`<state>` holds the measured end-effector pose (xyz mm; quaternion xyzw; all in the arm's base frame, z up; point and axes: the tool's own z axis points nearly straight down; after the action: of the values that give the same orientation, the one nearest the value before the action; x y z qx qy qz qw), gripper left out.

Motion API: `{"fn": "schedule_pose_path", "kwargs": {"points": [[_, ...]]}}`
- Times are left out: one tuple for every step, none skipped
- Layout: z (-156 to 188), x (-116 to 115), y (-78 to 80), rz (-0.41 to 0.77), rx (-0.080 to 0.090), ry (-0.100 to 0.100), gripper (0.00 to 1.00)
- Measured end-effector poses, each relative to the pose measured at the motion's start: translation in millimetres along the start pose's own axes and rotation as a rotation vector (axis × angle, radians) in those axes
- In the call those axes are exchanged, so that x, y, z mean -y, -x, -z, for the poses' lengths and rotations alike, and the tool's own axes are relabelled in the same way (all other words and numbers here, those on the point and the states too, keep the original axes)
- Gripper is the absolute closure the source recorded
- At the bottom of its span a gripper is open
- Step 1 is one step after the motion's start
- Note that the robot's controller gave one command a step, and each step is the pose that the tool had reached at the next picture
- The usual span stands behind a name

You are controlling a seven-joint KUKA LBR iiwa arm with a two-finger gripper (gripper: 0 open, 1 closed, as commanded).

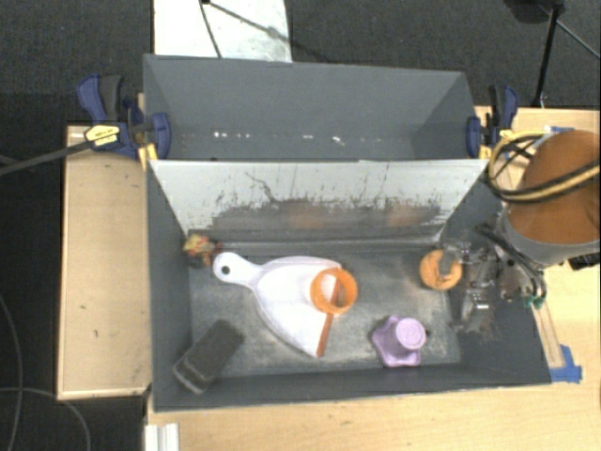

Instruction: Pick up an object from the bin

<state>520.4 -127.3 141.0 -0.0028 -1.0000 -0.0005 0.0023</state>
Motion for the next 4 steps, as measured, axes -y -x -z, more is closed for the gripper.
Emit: {"fn": "schedule_pose_path", "kwargs": {"points": [[5,0,1.7,0.004,0.007,-0.002,0.00],[-19,4,44.0,0.002,0.013,-0.003,0.00],[-14,15,64.3,0.049,0.009,-0.002,1.00],[-14,15,64.2,0.051,0.009,-0.002,0.00]]}}
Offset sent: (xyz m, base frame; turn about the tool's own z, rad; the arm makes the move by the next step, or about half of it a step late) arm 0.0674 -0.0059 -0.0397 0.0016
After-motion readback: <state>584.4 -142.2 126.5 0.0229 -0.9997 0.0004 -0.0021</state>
